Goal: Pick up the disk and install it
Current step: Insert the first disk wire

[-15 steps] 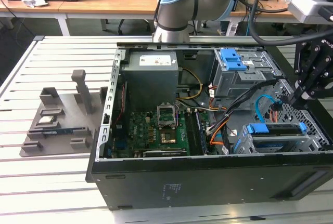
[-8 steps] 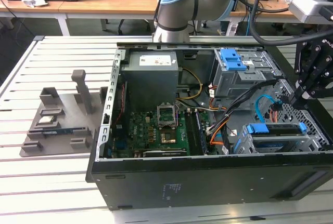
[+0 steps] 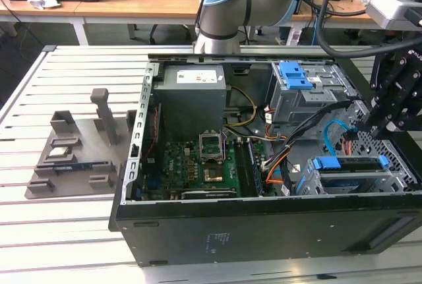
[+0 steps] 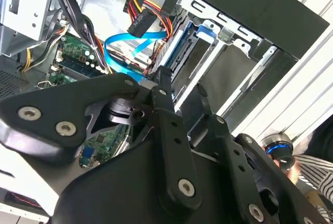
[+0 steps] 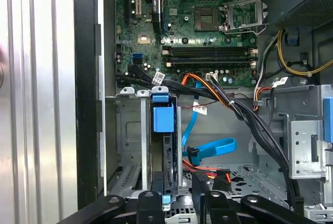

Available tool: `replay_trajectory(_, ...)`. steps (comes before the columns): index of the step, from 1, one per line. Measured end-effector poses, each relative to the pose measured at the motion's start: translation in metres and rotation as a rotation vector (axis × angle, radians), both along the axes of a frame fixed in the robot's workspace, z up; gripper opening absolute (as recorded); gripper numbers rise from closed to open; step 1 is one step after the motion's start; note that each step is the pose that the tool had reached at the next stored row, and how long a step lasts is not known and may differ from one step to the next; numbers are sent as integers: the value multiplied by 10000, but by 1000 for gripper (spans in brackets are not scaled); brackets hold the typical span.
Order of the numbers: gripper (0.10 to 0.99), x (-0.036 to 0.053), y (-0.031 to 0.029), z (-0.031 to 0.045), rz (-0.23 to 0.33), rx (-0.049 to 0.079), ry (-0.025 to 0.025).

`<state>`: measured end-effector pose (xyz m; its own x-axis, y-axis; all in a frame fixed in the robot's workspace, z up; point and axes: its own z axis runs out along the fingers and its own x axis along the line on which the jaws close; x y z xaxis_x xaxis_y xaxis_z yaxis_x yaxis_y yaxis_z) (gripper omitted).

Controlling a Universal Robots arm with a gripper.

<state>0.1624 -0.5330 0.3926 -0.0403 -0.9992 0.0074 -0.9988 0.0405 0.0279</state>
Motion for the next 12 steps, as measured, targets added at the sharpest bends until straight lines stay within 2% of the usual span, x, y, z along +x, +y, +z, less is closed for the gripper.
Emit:
replay_trajectory(1,361,7,14,-1,-1,-1,0)
replay_trajectory(2,361,58,81,-18,-2,1,28)
replay_trajectory(3,361,89,121,-36,-1,1,49)
replay_trajectory(4,361,146,244,-95,-2,-18,87)
replay_trajectory(5,361,165,336,-134,-2,-47,103)
replay_trajectory(6,361,173,396,-166,-2,-49,112)
replay_trajectory(8,361,185,471,-217,-2,-52,124)
replay_trajectory(12,361,201,492,-311,-4,-103,131)
